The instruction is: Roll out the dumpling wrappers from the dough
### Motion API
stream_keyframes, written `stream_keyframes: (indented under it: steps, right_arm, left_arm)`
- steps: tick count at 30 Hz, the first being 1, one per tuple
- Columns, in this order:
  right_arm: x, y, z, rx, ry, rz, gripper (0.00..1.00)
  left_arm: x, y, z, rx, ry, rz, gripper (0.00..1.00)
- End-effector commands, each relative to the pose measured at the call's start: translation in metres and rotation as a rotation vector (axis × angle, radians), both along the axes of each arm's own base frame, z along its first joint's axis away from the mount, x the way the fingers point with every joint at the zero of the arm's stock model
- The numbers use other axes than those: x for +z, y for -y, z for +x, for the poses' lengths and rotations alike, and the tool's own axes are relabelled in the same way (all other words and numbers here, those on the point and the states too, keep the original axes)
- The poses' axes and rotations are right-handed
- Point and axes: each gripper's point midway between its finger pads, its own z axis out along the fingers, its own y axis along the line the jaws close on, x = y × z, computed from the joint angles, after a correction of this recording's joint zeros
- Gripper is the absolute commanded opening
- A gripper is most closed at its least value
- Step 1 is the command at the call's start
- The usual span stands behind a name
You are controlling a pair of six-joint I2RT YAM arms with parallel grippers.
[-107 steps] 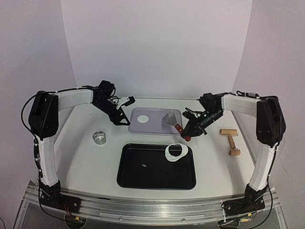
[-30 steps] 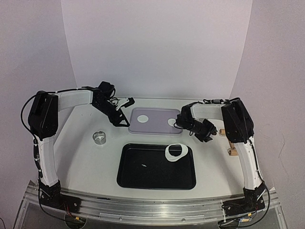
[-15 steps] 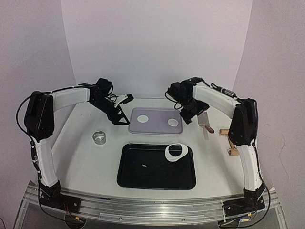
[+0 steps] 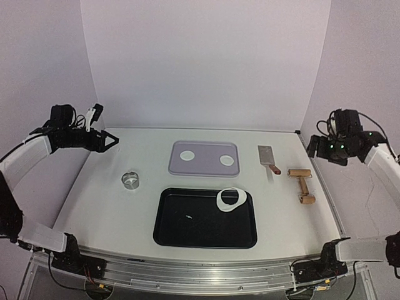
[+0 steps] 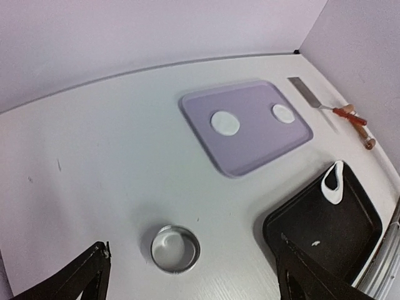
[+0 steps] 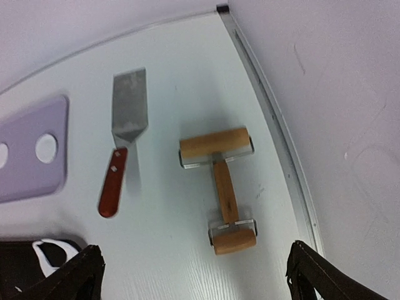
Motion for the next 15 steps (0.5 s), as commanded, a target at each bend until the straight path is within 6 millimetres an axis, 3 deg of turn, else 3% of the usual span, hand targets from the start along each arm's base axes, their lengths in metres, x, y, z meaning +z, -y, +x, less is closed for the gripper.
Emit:
stream_keyframes:
  steps: [1,8,15]
  right_arm:
    - [-0.059,0.006,-0.012,-0.008,-0.022,0.046,0.98]
    - [-0.074,0.014,-0.028,-0.075,0.194,0.088,0.98]
    - [-0.078,0.022,-0.042,-0.123,0.273,0.085,0.98]
  left_arm:
    - [-0.013,-0.028,-0.015,0.232,0.039,-0.035,0.97]
    - [-0.048,-0.073,-0.025,0.552,0.019,-0.042,1.0]
    - [-0.062,-0.069,-0.033,0.511,0.025,-0.008,0.99]
